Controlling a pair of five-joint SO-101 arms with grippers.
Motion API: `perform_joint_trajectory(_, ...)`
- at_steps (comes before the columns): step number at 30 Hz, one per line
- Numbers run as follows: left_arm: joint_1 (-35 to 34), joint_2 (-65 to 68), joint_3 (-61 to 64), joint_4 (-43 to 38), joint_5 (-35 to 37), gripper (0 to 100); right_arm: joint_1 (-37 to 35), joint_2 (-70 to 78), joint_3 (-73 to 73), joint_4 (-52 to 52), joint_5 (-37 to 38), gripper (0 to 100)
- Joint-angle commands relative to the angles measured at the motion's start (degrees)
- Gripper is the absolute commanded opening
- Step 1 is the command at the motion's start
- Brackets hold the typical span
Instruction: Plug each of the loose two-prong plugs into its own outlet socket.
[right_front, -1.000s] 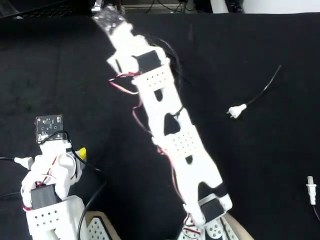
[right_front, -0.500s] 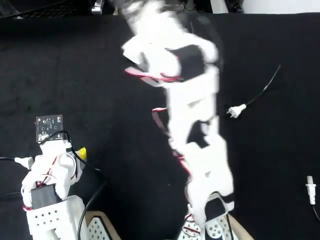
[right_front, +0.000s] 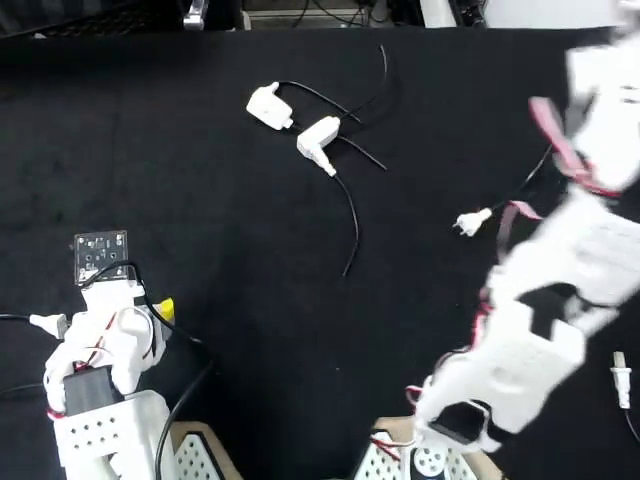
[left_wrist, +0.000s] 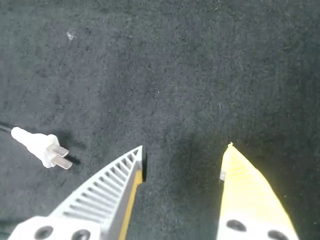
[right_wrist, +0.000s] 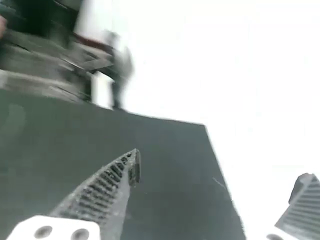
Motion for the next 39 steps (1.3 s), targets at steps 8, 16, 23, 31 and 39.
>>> perform_joint_trajectory(8, -5.32, -0.18, -2.33, -0.62, 1.23, 26, 27.08, -2.59, 20.79, 1.14, 11.16, 44.5)
perform_joint_trajectory(16, -29.05, 0.35, -5.41, -6.07, 1.05, 26, 31.47, -2.68, 39.52, 1.05, 15.3, 44.5)
perform_joint_trajectory(23, -41.71, 1.76, -10.86, -5.98, -3.96, 25, 33.67, -2.59, 51.65, 0.88, 18.11, 44.5)
perform_joint_trajectory(31, -53.93, 35.34, -33.98, -5.98, -7.12, 25, 34.29, -2.42, 58.86, 0.79, 21.01, 44.5)
perform_joint_trajectory(39, -60.35, 78.42, -70.73, -0.88, -8.7, 25, 33.76, -2.33, 62.46, 0.79, 21.01, 44.5)
